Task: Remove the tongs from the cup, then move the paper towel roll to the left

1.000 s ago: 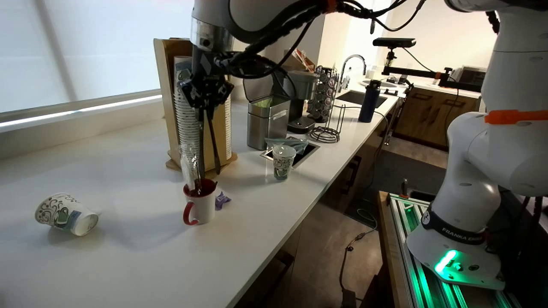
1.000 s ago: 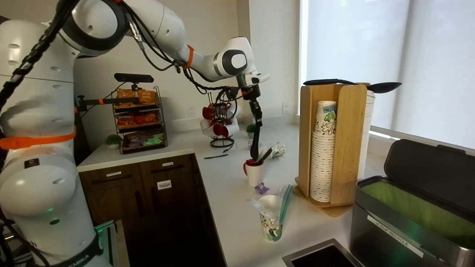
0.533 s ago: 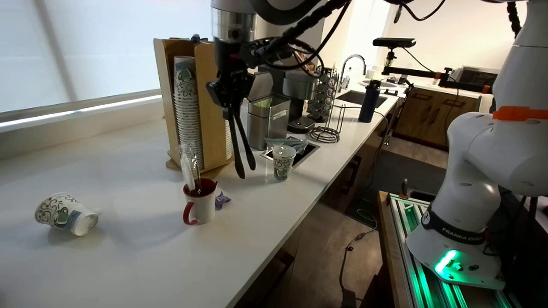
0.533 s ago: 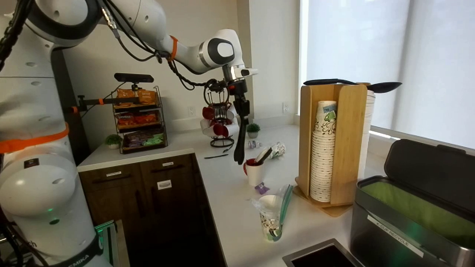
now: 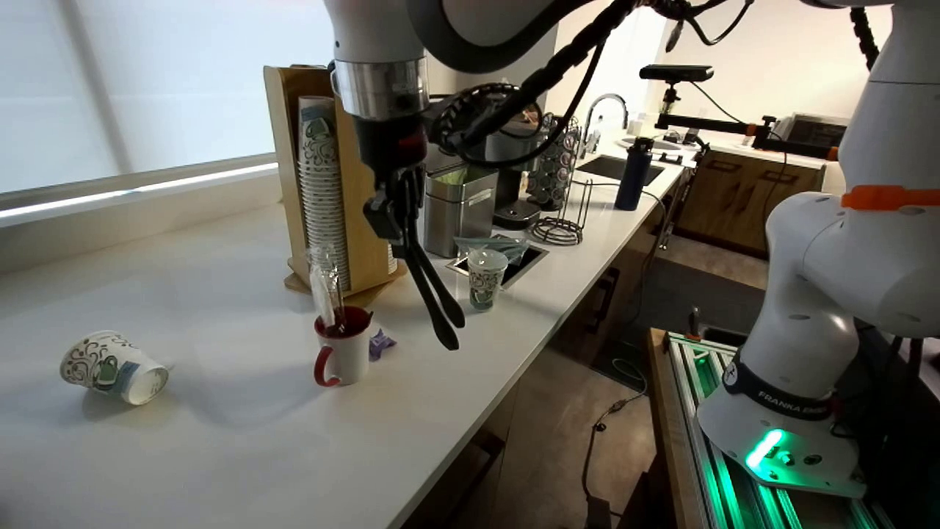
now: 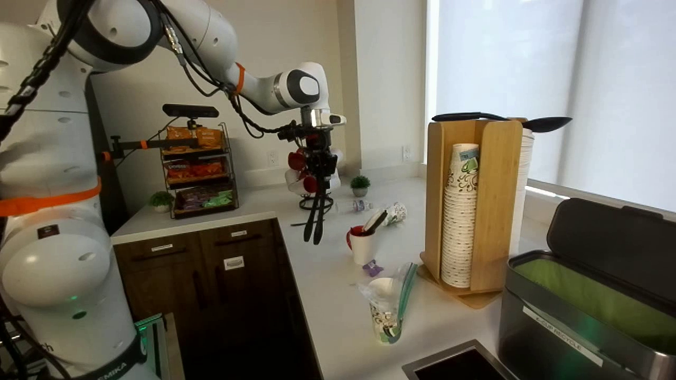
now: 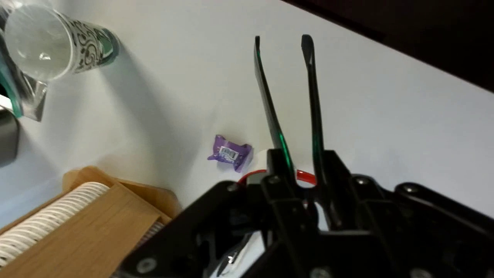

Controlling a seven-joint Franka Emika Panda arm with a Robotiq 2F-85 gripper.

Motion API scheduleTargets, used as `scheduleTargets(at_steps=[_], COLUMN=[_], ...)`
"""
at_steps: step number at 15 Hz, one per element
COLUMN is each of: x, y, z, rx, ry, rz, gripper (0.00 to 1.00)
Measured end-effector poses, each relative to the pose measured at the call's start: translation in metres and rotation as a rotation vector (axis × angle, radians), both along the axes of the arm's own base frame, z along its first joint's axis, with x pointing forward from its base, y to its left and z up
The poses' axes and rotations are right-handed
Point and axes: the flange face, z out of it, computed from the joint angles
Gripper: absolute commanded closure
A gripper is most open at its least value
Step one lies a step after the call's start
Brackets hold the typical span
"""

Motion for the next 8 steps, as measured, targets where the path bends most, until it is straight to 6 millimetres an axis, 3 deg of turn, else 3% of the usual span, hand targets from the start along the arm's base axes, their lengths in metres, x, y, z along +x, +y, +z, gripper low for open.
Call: scheduleTargets(at_steps=[1,3,4,8], x=[0.0028,0.0061,0.0063,0.0099], y=[0.0049,0.0055,0.0047,0.0063], z=[-0.0033,-0.0065,-0.0061,-0.006], rx=[0.013,0.016,0.016,0.023], ry=[0.014,0.02,0.019,0.002], rz=[0.043,0.049,0.047,0.069], gripper=[0.7,0.7,0.93,0.93])
